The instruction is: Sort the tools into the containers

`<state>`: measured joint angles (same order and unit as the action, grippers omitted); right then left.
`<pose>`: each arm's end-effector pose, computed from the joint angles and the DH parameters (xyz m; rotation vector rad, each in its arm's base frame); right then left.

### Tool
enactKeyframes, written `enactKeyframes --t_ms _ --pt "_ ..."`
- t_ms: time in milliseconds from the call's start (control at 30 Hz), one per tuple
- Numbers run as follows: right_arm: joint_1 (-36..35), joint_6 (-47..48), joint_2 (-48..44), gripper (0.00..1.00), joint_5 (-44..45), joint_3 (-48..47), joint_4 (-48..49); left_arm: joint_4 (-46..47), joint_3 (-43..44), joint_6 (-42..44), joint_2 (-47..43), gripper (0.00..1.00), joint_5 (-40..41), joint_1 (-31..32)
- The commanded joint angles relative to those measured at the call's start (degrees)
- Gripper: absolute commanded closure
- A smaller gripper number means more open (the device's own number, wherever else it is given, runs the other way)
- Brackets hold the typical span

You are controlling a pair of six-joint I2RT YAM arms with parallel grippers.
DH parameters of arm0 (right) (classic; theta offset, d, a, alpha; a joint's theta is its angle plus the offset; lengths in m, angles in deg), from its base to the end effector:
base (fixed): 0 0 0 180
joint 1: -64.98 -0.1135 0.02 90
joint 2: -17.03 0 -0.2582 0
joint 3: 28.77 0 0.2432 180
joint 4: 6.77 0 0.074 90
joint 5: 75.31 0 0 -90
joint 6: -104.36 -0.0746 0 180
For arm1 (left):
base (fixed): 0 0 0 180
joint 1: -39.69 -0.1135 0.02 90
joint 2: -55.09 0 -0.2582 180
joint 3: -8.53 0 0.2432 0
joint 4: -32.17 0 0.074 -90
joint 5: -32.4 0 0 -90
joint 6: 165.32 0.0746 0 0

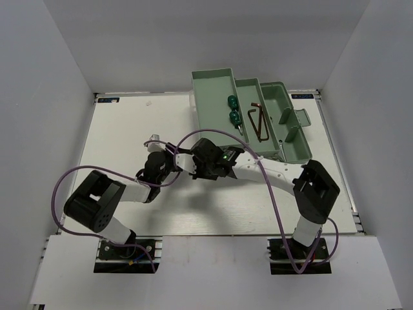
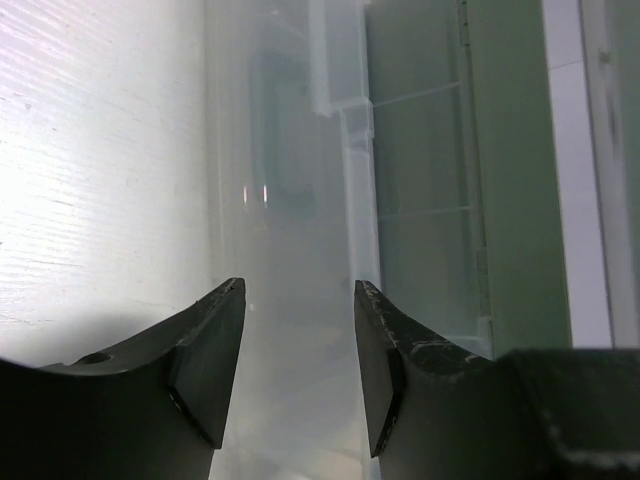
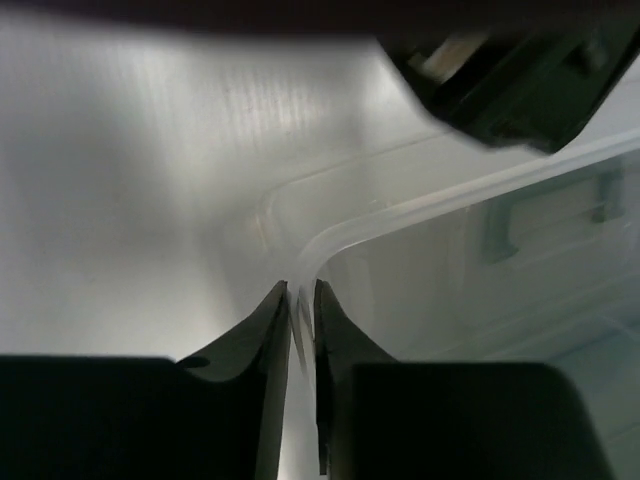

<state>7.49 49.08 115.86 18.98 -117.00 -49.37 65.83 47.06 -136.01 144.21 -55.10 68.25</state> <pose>0.2130 0.3238 0.2051 -1.7777 1.7536 0.0723 0.2761 -0.1466 0.1405 -0.5842 1.9119 -1.0093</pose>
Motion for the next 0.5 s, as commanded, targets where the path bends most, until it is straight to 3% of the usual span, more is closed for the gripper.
enactKeyframes --t_ms 0,100,233,267,467 --pt "0.6 -1.6 2.3 0.87 4.8 -1.4 4.5 -0.4 -1.2 0.3 -4.8 0.42 -0.7 -0.8" --pt "0.5 -4.0 3.0 1.00 2.8 -1.7 3.3 -4.8 -2.4 1.5 -9.2 0.42 1.5 -1.4" --pt "0.6 -7.5 3.0 1.00 -3.8 -4.9 -1.9 -11.4 -5.6 3.5 -16.1 0.42 3.4 -1.4" --pt "0.5 -7.2 2.3 1.00 -10.5 -5.4 -4.2 -12.3 -6.2 4.1 -17.7 0.42 4.2 -1.9" --pt "0.3 -4.1 1.4 1.00 -22.2 -11.7 -13.6 -19.6 -9.8 5.8 -29.4 0.43 6.7 -2.4"
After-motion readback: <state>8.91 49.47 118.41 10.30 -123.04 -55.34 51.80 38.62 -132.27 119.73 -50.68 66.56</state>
